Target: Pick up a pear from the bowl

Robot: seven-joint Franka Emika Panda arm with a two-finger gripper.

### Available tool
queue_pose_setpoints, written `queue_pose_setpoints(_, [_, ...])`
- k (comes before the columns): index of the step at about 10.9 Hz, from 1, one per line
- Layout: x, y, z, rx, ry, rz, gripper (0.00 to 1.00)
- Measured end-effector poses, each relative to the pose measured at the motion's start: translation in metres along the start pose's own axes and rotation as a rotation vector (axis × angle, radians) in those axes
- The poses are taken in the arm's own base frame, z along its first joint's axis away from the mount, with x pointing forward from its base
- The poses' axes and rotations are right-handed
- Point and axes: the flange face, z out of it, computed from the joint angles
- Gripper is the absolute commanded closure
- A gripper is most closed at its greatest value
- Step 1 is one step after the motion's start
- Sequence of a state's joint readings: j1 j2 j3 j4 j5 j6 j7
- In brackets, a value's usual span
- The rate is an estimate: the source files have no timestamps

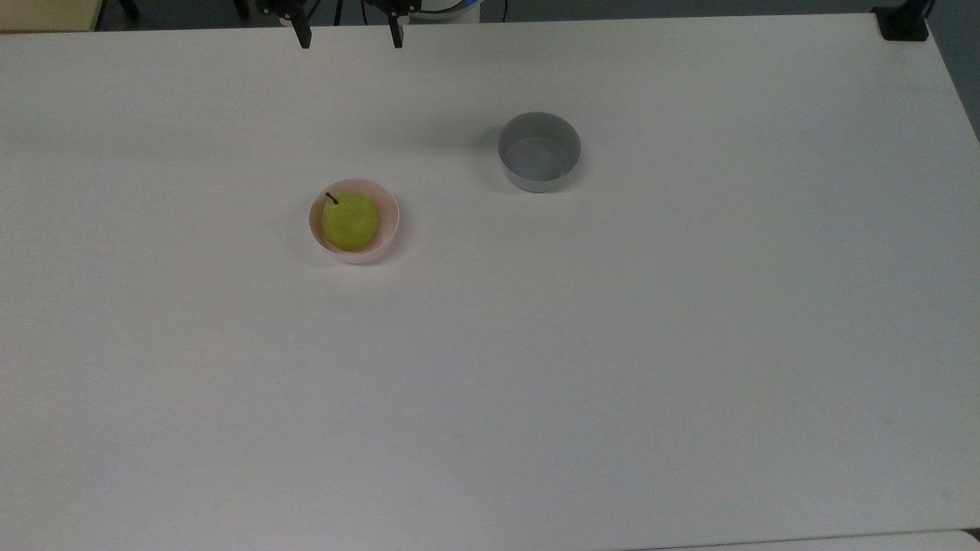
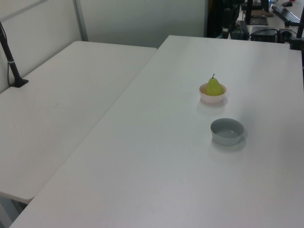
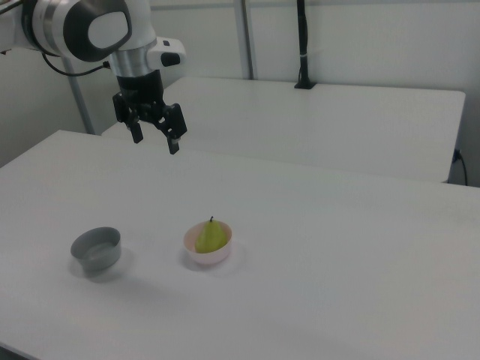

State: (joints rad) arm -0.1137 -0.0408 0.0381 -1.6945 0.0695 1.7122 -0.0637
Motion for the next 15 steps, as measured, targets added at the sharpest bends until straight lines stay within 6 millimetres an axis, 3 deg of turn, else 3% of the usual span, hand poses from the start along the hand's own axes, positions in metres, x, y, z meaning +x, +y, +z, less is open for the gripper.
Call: queue_pose_setpoints(15, [0.0013, 0.0025, -0.0013, -0.015, 0.013, -0.031, 0.0])
